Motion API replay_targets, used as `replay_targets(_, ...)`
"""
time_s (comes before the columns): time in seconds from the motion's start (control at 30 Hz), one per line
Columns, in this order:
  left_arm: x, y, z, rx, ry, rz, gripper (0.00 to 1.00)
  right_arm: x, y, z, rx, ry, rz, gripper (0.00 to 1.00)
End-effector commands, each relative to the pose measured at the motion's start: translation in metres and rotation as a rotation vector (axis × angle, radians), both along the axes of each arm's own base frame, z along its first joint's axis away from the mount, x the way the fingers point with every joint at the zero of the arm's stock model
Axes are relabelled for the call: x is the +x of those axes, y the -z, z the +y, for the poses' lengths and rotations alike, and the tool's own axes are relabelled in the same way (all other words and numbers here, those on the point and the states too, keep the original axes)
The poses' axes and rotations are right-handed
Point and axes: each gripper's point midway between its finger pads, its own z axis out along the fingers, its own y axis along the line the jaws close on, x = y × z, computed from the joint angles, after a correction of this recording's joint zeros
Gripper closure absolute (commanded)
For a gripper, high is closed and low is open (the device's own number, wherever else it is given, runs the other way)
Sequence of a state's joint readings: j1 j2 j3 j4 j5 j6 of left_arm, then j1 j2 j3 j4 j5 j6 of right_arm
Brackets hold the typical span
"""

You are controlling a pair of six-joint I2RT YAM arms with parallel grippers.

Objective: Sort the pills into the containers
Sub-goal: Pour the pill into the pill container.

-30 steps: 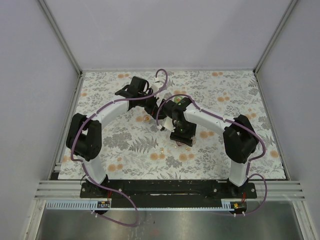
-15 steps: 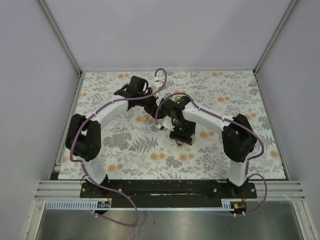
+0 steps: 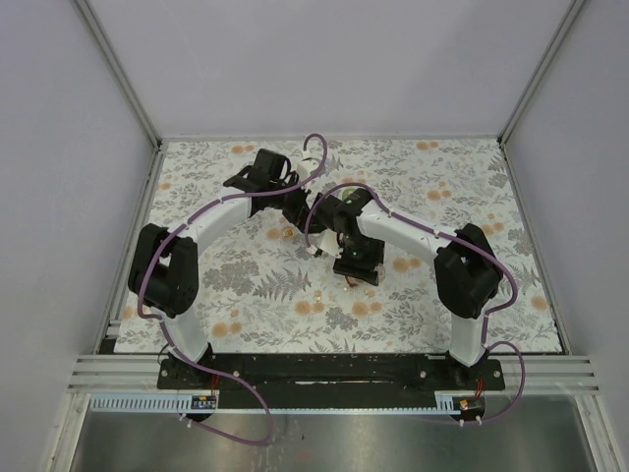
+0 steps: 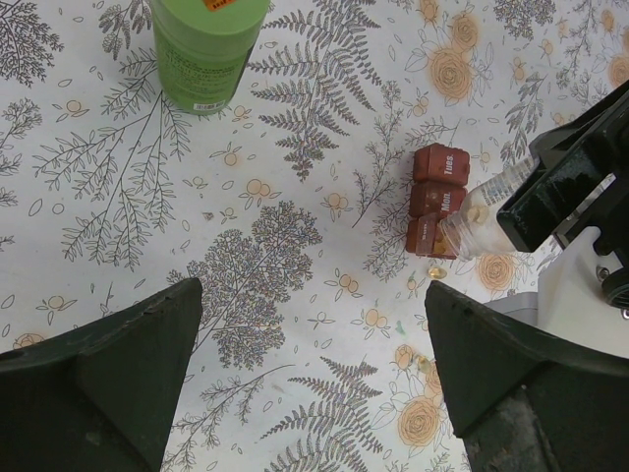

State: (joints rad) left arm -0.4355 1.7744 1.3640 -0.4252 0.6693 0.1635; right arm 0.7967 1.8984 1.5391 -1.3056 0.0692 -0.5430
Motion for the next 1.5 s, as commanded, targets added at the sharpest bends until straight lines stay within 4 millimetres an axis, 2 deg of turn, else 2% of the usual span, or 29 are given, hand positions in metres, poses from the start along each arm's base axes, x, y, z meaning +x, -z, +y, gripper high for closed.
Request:
replay_targets(0.0, -0.0002, -0.021, -0.0003, -0.043, 0.01, -0.048, 0.01, 0.0041, -0.008, 0.0039, 0.002, -0.028, -0.026, 1.0)
replay_targets(0.5, -0.0008, -0.0186, -0.0014, -0.047, 0.012, -0.037, 0.01, 0.0046, -0.0045, 0.008, 0.076, 0.003, -0.089, 1.0)
replay_targets(1.47, -0.0013, -0.0126, -0.0019, -0.042, 0.015, -0.017, 0.01, -0.0015, -0.0048, 0.0013, 0.152, 0.041, -0.173, 1.0)
